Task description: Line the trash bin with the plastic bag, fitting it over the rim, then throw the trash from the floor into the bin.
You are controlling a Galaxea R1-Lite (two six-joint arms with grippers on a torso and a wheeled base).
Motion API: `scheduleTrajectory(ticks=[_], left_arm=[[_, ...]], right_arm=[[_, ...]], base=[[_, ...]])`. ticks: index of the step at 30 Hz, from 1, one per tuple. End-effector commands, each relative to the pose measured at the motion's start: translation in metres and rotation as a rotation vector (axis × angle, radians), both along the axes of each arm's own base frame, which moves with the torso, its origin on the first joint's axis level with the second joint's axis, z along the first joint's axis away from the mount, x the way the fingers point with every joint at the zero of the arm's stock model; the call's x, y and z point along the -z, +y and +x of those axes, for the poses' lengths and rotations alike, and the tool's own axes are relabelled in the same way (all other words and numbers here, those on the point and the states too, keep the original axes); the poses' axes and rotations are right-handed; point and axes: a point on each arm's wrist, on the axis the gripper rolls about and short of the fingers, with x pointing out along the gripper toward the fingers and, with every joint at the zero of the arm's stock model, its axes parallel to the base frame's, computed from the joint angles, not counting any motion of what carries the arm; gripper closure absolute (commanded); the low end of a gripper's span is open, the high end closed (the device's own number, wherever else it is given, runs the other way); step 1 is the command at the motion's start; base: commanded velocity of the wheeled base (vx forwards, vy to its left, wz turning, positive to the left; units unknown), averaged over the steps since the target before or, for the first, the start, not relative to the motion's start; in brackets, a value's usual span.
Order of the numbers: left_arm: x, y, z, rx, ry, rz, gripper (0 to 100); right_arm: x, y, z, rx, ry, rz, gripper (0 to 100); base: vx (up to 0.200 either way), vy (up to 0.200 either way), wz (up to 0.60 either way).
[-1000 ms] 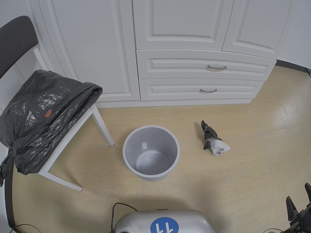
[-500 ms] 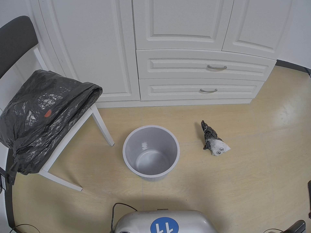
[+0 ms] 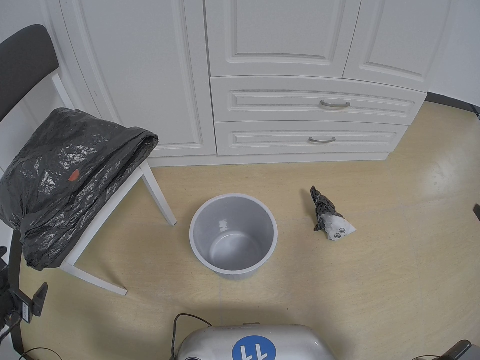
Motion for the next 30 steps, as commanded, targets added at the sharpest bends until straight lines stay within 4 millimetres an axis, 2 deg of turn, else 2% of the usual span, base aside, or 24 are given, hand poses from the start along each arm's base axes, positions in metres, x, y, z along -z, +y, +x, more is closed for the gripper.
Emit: scheduleTrajectory(ticks=[1,8,12,14,17,21,30], left_arm=[[0.027,0.002,-0.01,-0.05,0.045,-0.041,0],[0.024,0.004,-0.003,-0.075,0.061,-0.084,0],[0.025,0.01,0.013,-0.109,0.108,-0.154,0],[0.023,0.024,0.028,-0.142,0.094,-0.206,0],[0.026,0.047,0.035,-0.161,0.097,-0.208,0],[0.028,0.061,0.034,-0.119,0.091,-0.206,0],[0.029,0.061,0.034,-0.093,0.083,-0.224,0]], right_arm=[[0.002,0.008,0.076,-0.015,0.167,0.024,0],[0.012,0.015,0.083,-0.061,0.191,0.063,0],[0.016,0.017,0.082,-0.075,0.193,0.061,0],[0.013,0.017,0.08,-0.074,0.173,0.063,0],[0.011,0.016,0.077,-0.075,0.155,0.065,0],[0.01,0.016,0.075,-0.077,0.147,0.062,0],[0.009,0.016,0.075,-0.077,0.148,0.066,0]], base=[[0.0,0.0,0.0],[0.0,0.0,0.0],[0.0,0.0,0.0],[0.0,0.0,0.0],[0.0,0.0,0.0],[0.0,0.0,0.0],[0.0,0.0,0.0]])
